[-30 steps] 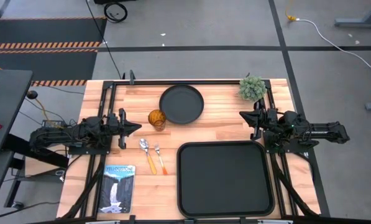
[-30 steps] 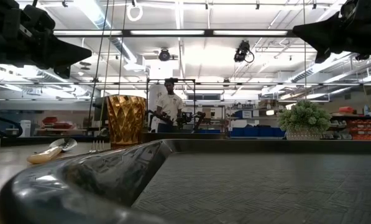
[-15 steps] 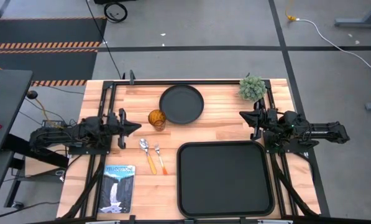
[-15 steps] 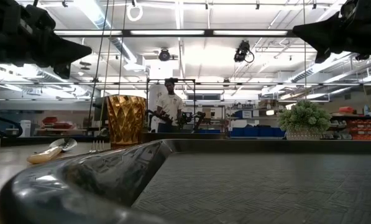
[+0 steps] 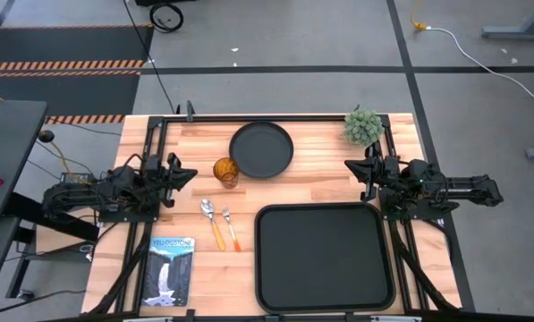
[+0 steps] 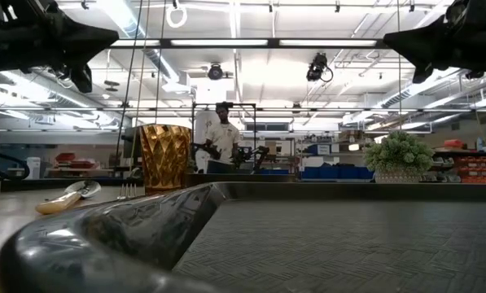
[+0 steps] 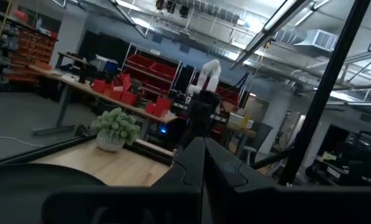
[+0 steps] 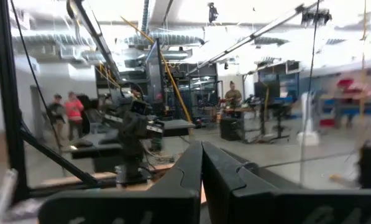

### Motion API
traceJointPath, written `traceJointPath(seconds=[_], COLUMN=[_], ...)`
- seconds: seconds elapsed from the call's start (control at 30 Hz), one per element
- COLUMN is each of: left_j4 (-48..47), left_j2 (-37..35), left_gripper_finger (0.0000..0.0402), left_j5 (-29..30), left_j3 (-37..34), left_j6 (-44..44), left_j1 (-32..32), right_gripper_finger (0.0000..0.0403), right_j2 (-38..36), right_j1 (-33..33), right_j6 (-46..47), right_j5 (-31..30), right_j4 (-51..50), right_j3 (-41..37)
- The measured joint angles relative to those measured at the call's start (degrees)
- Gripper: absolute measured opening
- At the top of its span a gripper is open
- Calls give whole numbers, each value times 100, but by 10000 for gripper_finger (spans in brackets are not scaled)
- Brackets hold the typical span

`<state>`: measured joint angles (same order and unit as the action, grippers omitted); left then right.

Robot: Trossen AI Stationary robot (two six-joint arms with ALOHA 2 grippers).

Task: Pick and place plate/cup/fork/spoon on tray
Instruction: Put the brown cup on the black tray

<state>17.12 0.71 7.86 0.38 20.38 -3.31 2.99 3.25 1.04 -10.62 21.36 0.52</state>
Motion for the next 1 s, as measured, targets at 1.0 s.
traceJointPath(seconds=[1.0], left_j4=[1024], left_j2=[617], left_gripper_finger=[9], left_j5=[-752], left_j3=[2], left_j6=[-2248], left_j1=[0], right_gripper_finger=[7], right_j2=[2260], right_j1=[626], right_j6=[615], right_j5=[-322], right_j4=[1747], right_j3=[675])
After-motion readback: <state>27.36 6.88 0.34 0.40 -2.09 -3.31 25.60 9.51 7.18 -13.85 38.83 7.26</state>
